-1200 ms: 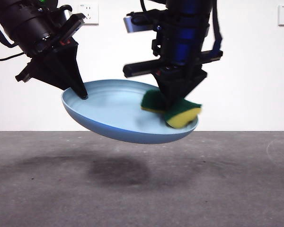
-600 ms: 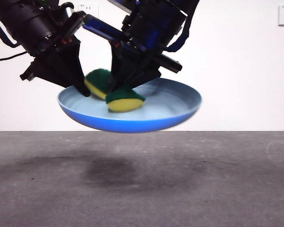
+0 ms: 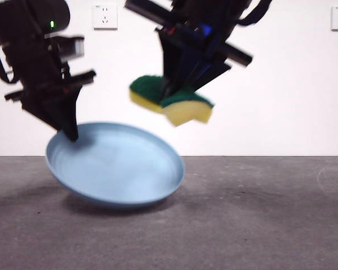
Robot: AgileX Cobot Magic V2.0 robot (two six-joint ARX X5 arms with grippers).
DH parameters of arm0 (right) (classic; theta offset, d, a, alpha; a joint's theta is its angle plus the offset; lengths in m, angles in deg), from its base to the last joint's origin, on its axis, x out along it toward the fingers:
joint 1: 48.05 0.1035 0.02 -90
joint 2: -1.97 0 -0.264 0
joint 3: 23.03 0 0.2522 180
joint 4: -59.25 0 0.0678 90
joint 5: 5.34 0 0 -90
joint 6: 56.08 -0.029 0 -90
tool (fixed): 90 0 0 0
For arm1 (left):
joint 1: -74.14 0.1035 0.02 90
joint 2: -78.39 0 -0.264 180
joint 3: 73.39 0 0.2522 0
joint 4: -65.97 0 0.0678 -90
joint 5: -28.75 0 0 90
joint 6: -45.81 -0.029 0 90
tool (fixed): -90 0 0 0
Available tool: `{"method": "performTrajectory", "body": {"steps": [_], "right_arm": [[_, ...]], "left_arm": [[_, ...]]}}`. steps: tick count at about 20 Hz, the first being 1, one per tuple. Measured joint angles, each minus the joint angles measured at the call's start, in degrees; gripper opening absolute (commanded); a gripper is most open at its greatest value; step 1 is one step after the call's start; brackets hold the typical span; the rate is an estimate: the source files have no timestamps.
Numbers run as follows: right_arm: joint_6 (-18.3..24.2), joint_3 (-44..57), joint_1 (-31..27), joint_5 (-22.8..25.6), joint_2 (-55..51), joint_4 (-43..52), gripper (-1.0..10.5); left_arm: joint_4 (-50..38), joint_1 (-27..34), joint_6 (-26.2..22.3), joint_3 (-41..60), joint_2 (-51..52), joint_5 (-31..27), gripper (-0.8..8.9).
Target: Pick up the plate,pick up the cloth,clean the plate with the cloth
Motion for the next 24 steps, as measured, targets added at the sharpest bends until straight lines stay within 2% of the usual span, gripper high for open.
{"method": "performTrajectory", "body": {"steps": [6,10,11,12,13,14,20,24], "right_arm": [[0.02,0.0,-0.07,5.79,-6.27,-3.82,-0.2],[0.07,0.0,-0.35,8.87,-11.76,-6.56,-0.2],[0.07,0.0,-0.66,8.9,-12.87,-6.75,-0.2],[0.07,0.0,-1.05,8.9,-13.84,-6.8,-0.2],[0.07,0.0,-1.51,8.9,-14.58,-6.78,-0.2],[0.07,0.0,-1.95,8.9,-14.82,-6.78,-0.2],[0.07,0.0,-5.9,8.98,-14.69,-6.69,-0.2],[0.09,0.0,-8.09,9.07,-13.6,-5.27,-0.2]], "left_arm": [[-1.49,2.05,0.11,-0.11,-6.27,0.22,-0.08],[-2.93,2.34,0.48,-0.39,-10.75,-1.7,0.02],[-3.08,2.34,0.63,-0.39,-11.13,-1.7,0.38],[-3.28,2.36,0.66,-0.42,-11.19,-1.79,1.61],[-3.89,2.36,0.57,-0.42,-11.21,-2.62,3.43],[-4.35,2.36,0.57,-0.42,-11.39,-3.28,4.48],[-3.23,2.34,3.3,-0.42,-11.39,-2.91,4.67],[-1.29,1.64,4.5,-0.35,-5.14,-2.49,4.67]]}}
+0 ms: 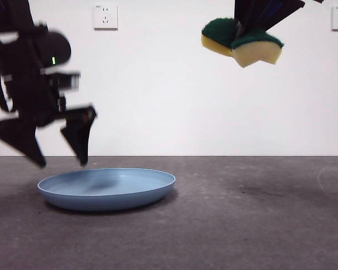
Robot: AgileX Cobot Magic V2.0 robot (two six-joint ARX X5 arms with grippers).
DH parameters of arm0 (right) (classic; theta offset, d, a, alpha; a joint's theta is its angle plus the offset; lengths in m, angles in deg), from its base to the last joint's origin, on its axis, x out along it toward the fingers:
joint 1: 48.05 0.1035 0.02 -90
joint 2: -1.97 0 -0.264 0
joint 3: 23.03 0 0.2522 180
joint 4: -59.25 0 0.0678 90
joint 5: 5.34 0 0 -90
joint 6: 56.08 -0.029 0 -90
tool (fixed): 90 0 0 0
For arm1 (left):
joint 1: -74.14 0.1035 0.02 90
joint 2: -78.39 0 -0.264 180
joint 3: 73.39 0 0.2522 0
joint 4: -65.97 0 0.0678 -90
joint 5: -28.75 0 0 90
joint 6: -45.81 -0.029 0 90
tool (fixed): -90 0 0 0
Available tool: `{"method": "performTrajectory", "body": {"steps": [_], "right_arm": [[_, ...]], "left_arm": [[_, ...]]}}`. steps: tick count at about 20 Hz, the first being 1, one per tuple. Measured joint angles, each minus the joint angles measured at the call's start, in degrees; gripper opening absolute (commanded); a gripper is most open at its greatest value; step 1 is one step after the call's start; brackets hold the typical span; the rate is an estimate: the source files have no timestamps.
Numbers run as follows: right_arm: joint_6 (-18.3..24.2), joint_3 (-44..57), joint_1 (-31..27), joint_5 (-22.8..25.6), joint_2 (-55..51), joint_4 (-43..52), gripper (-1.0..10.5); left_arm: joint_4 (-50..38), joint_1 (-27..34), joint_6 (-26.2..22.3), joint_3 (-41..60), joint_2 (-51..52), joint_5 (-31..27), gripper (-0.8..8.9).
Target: Pick up the plate,pick up the cloth,clean the plate with the cloth
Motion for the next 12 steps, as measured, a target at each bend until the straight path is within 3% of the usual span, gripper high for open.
{"method": "performTrajectory", "body": {"steps": [8,12], "right_arm": [[0.09,0.0,-7.15,-0.42,11.76,4.2,-0.2],[0.09,0.0,-9.51,-1.44,19.74,8.2,-0.2]], "left_arm": [[-0.48,-3.41,2.64,0.74,18.62,0.96,4.66],[-6.54,-4.13,4.0,9.77,28.55,-0.74,4.66]]}}
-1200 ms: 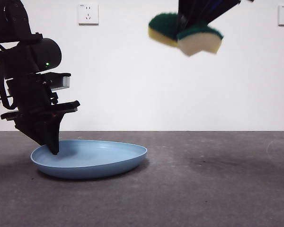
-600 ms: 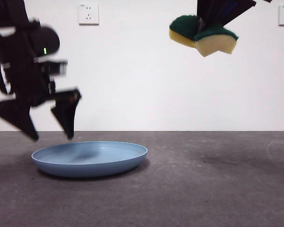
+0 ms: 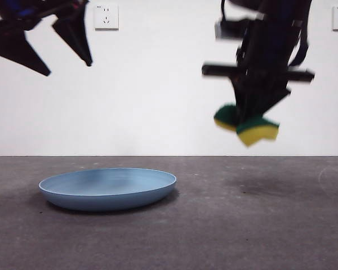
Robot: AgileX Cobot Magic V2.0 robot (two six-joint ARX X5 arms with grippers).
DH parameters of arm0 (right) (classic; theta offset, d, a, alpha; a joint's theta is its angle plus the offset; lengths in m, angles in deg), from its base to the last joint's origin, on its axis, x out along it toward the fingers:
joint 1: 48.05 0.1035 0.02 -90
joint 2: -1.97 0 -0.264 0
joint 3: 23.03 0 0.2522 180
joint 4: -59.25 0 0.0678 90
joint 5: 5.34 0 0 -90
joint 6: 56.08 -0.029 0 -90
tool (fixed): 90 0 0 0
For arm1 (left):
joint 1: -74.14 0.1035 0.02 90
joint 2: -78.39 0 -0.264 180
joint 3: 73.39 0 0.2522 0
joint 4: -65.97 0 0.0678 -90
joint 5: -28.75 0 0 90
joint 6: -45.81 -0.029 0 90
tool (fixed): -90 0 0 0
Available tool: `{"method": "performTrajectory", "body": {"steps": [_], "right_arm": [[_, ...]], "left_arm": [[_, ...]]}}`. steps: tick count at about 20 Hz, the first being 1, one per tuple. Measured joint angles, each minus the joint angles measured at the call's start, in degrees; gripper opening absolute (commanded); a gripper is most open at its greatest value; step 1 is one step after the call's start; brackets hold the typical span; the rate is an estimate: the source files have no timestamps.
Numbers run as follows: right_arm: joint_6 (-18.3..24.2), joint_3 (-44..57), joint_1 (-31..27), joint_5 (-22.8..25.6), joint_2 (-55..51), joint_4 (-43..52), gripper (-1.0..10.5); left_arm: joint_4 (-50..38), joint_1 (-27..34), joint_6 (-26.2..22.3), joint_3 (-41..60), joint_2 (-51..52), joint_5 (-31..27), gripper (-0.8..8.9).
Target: Pick up the plate,pick up the cloth,clean the plate with the cloth
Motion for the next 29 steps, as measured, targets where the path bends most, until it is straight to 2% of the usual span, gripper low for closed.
{"method": "performTrajectory", "body": {"steps": [3,6,11,13,15,16,17,29], "right_arm": [[0.02,0.0,-0.72,-3.32,5.53,1.27,-0.2],[0.02,0.0,-1.07,-3.39,10.27,1.51,-0.2],[0.57,0.07,-1.22,-3.52,13.29,1.84,0.3],[0.9,0.07,-1.46,-3.52,13.29,1.73,2.4],[0.92,0.07,-1.81,-3.48,13.29,1.44,5.6],[0.92,0.07,-1.81,-3.5,13.29,1.4,6.8],[0.92,0.07,-1.99,-3.48,13.29,1.27,7.2],[1.09,0.13,-1.9,-3.52,10.73,0.66,7.1]], "left_arm": [[-1.18,-0.04,1.05,7.1,8.39,-0.15,4.66],[-1.03,-0.39,1.51,11.26,16.98,0.22,4.65],[4.72,-1.55,1.66,12.15,26.03,0.26,4.65],[6.08,-1.55,1.66,12.15,27.39,0.22,4.65],[7.37,-1.55,1.66,12.15,27.47,0.22,4.65],[7.91,-1.55,1.66,12.15,27.45,0.24,4.65],[8.24,-1.55,1.66,12.15,27.45,0.22,4.65],[8.92,-1.55,1.64,12.17,27.45,0.22,4.64]]}}
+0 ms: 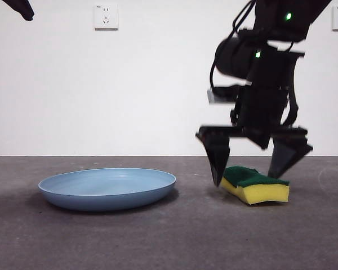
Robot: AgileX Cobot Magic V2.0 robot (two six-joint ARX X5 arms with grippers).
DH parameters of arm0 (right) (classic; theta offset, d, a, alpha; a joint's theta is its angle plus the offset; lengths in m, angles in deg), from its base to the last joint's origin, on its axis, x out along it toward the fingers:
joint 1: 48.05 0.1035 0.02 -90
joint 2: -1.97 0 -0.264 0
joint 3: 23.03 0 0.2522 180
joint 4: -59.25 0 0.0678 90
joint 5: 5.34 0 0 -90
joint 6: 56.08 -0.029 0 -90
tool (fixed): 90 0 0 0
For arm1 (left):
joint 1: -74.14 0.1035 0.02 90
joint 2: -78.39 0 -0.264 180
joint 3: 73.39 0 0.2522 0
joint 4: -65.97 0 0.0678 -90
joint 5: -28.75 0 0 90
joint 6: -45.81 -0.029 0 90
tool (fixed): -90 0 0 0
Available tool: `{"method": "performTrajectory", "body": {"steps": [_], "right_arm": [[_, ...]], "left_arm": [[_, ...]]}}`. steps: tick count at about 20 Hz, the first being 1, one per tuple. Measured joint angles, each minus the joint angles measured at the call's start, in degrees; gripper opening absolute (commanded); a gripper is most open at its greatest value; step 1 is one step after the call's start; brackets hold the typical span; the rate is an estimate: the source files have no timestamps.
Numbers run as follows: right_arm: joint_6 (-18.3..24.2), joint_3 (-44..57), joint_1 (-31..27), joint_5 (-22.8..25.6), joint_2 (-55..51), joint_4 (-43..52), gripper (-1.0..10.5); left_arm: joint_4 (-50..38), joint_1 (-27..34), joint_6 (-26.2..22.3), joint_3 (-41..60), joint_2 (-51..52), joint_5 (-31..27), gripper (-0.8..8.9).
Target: Pick up the plate,pick up the cloth,clean the plate with the cloth
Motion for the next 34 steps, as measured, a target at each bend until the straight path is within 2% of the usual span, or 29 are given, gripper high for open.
{"method": "performTrajectory", "body": {"steps": [2,4,6,7,8,11,13,18,24,28,34], "right_arm": [[0.0,0.0,0.0,0.0,-3.82,-0.5,5.4],[0.0,0.0,0.07,0.0,-7.69,-2.05,3.1],[0.0,0.0,0.11,0.0,-11.93,-4.81,0.4],[0.0,0.0,0.11,-0.02,-14.01,-6.19,-0.2],[0.0,0.0,0.11,-0.02,-15.82,-7.23,-0.1],[0.0,0.0,0.15,-0.55,-21.97,-8.72,-0.1],[0.0,0.0,0.92,-2.67,-25.83,-8.94,-0.1],[0.28,0.68,5.33,-1.25,-34.82,-7.13,-0.1],[0.48,16.85,7.63,1.73,-46.07,6.91,-0.1],[0.48,31.02,9.18,1.88,-52.7,16.68,-0.1],[-0.2,33.55,9.44,1.77,-53.57,15.78,-0.1]], "left_arm": [[-0.2,0.0,0.0,0.0,-0.02,-0.63,4.57],[-0.5,0.0,0.0,0.0,-0.17,-1.99,3.51],[-0.59,0.0,0.0,0.0,-0.68,-2.8,1.51],[-0.61,0.0,0.0,0.0,-0.9,-2.91,0.25],[-0.94,0.0,0.0,0.0,-1.18,-2.91,-0.12],[-2.93,0.0,-0.02,0.0,-2.47,-2.91,-0.08],[-3.96,0.0,-0.46,0.04,-2.91,-2.93,-0.08],[-6.4,0.0,-2.19,0.46,-2.56,-2.95,-0.08],[-15.69,0.0,-2.16,12.81,4.07,-4.2,-0.08],[-25.44,0.0,1.49,24.39,11.43,-4.44,-0.08],[-26.91,-0.02,2.84,25.88,12.22,-4.39,-0.03]]}}
